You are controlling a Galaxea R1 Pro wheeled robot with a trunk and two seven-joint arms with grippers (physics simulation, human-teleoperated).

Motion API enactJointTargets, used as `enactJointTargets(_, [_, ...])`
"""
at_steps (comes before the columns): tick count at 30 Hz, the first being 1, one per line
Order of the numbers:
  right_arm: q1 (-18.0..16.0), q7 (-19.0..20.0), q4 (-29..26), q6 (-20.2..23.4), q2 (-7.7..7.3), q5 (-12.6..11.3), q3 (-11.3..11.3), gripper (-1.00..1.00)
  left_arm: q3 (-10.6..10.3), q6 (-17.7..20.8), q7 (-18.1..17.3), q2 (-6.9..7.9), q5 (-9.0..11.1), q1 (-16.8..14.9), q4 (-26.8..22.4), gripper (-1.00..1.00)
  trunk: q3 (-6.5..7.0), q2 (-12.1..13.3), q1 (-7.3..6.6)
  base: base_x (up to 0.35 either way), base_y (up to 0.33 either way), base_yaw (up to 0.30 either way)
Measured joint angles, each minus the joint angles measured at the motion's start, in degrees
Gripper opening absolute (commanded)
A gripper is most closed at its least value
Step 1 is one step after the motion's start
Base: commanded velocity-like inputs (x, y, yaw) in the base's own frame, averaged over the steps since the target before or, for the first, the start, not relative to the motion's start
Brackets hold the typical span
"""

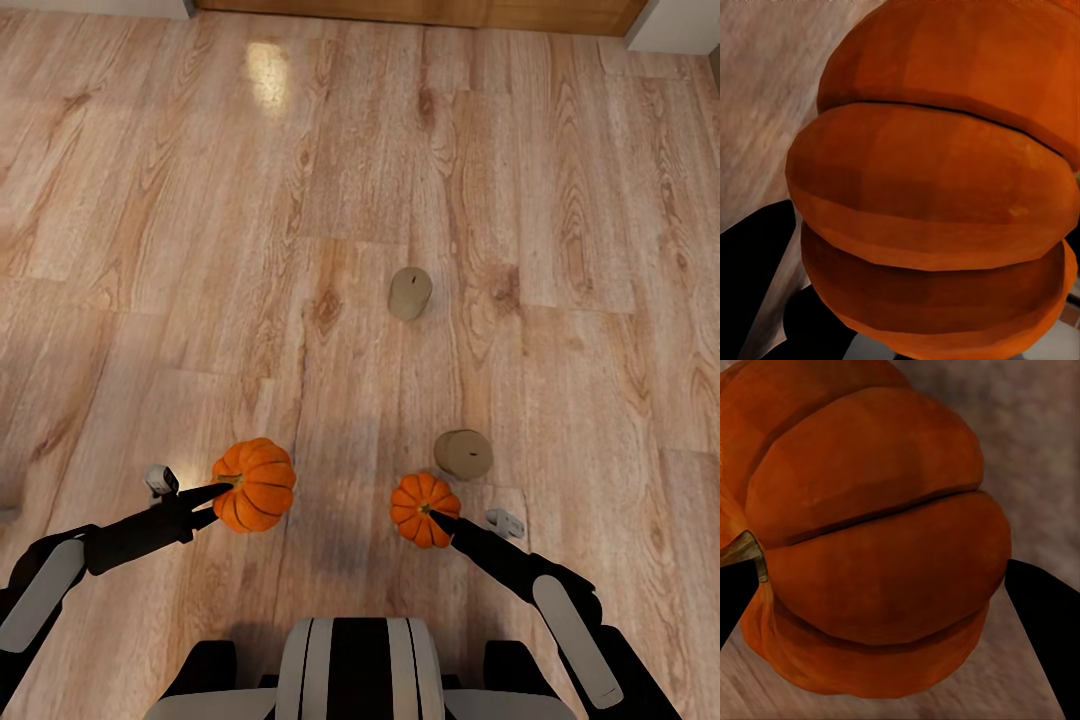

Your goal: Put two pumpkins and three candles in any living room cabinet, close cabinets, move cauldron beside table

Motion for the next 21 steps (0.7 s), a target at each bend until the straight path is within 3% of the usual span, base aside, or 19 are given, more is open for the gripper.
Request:
enactJointTargets(18, [0.0, 0.0, 0.0, 0.1, 0.0, 0.0, 0.0, -1.0, 0.2, 0.0, 0.0, 0.02, 0.0, 0.0, 0.0, -1.0, 0.0, 0.0, 0.0, -0.04, 0.008, 0.0])
enactJointTargets(21, [0.0, 0.0, 0.0, 0.1, 0.0, -0.1, 0.0, -1.0, 0.4, -0.1, 0.0, 0.1, 1.3, 0.0, 0.4, -1.0, 0.0, 0.0, 0.0, 0.0, 0.0, 0.0])
